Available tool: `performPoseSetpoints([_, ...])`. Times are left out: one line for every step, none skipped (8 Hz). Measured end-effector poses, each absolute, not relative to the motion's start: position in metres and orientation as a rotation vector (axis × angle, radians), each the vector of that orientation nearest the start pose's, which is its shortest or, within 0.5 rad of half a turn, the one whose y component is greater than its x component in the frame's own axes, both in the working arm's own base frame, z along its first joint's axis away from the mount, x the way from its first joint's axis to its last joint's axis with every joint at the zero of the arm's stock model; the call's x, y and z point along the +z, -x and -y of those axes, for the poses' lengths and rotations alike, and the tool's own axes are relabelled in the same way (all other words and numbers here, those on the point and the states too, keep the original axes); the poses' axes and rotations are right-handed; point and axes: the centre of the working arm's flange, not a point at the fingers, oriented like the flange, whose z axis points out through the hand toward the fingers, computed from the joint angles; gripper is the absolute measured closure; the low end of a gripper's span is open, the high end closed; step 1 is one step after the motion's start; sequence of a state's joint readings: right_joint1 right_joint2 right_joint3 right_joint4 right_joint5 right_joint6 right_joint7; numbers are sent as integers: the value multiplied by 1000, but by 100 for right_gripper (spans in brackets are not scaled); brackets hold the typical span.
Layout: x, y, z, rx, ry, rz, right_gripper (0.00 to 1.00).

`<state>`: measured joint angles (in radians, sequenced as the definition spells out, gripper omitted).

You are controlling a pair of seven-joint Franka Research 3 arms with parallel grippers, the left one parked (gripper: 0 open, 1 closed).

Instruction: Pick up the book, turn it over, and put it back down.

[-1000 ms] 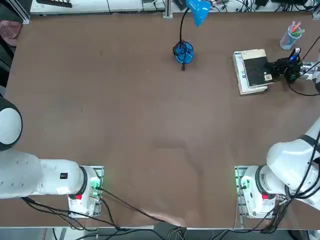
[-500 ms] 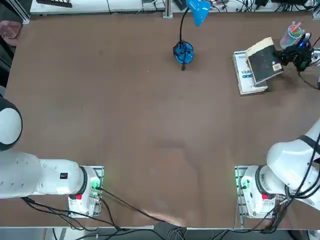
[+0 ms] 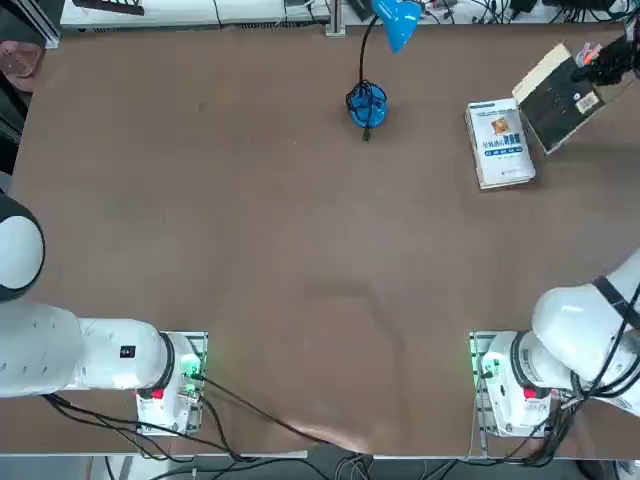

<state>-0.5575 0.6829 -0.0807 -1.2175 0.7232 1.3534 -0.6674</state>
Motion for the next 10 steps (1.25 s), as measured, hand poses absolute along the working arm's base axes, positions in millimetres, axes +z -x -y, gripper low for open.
performPoseSetpoints([408,-616,303,27,2442,46,89])
performPoseSetpoints([441,-627,276,45,2606,110,89])
performPoseSetpoints([468,-637,247,68,2772,189,89])
performPoseSetpoints([488,-646,214,108,2924,292,89])
performPoseSetpoints([501,-653,178,156,3054,382,89])
performPoseSetpoints([507,-659,141,189,3163,450,89])
performPoseSetpoints([507,-661,109,204,3269,534,89])
performPoseSetpoints([501,-657,78,194,3376,619,89])
performPoseSetpoints([489,-648,51,176,3461,666,89])
performPoseSetpoints([473,-637,22,177,3536,683,89])
